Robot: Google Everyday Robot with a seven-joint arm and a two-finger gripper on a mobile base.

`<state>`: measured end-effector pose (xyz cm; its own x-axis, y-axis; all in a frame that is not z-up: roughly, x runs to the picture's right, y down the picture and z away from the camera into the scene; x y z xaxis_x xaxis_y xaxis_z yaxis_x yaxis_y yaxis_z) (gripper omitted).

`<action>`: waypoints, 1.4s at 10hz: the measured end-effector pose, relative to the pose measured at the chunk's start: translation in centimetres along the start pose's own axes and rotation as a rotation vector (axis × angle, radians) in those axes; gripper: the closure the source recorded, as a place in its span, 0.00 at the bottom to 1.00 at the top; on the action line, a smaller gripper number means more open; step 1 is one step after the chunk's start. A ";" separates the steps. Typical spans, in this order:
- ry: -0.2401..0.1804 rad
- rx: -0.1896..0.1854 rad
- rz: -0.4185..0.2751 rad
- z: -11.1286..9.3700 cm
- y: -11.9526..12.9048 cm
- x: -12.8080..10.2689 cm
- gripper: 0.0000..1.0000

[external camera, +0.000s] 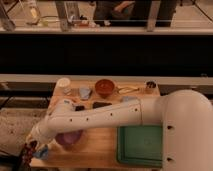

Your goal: Place grapes in plastic cup

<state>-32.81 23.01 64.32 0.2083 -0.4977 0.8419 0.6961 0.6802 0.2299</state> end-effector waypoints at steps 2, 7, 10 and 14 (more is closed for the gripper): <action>-0.002 0.002 0.015 0.0 0.4 0.6 0.98; -0.005 0.001 0.043 0.0 1.3 1.6 0.82; -0.010 -0.010 0.035 0.2 1.2 1.1 0.53; -0.023 -0.021 0.023 0.4 0.8 0.4 0.20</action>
<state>-32.47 23.57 65.05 0.2088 -0.4692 0.8581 0.7054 0.6800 0.2001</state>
